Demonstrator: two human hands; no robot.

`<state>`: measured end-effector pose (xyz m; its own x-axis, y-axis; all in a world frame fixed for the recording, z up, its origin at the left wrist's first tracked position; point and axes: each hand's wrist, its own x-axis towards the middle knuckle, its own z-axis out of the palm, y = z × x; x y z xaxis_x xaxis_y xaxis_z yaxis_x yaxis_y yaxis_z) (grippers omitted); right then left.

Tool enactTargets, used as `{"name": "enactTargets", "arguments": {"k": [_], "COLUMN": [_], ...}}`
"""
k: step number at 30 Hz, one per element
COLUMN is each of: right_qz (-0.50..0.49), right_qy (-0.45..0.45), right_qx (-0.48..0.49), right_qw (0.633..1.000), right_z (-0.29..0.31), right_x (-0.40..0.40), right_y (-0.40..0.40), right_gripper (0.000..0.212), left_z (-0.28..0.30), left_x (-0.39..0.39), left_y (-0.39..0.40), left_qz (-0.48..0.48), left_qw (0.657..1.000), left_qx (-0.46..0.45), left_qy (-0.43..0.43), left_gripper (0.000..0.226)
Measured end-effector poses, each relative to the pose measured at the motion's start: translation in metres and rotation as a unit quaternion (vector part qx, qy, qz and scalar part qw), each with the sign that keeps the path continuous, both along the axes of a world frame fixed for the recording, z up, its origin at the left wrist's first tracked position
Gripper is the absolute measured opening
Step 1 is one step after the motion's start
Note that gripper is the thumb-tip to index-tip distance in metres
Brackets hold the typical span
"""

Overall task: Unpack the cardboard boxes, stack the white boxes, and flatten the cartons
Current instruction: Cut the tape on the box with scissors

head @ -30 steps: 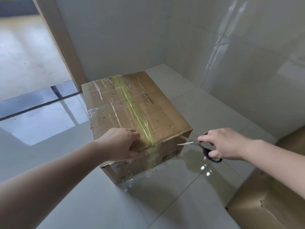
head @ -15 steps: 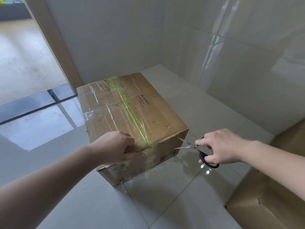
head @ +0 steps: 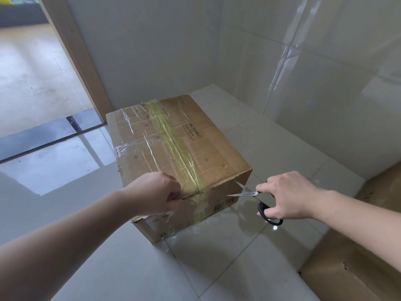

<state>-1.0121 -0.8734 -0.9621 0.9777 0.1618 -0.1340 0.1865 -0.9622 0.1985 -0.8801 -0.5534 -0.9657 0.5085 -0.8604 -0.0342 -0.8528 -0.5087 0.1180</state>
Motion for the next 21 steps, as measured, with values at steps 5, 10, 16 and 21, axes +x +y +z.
{"name": "enactTargets", "arguments": {"k": [5, 10, 16, 21], "right_qz": [-0.027, -0.033, -0.067, -0.073], "right_qy": [0.002, -0.023, -0.022, -0.016], "right_qx": [0.012, -0.009, -0.015, -0.006], "right_qw": [1.000, 0.999, 0.997, 0.997], "right_z": [0.0054, 0.0051, 0.0046, 0.0025], "right_x": [-0.0010, -0.0030, -0.0059, -0.0020], "right_y": [-0.0017, 0.0018, -0.0014, -0.0019], "right_gripper": [0.061, 0.060, 0.056, 0.058], "left_z": [0.0010, 0.0018, 0.0010, 0.0009], "left_x": [-0.0006, -0.0013, -0.0008, -0.0013], "left_y": [-0.0007, -0.0005, 0.0002, 0.0000], "left_qz": [-0.002, -0.003, -0.009, -0.017], "left_qw": [1.000, 1.000, 1.000, 0.999], "left_qx": [0.000, -0.003, -0.016, -0.027], "left_qy": [-0.003, -0.002, 0.004, 0.006], "left_gripper": [0.030, 0.030, 0.030, 0.028]}}
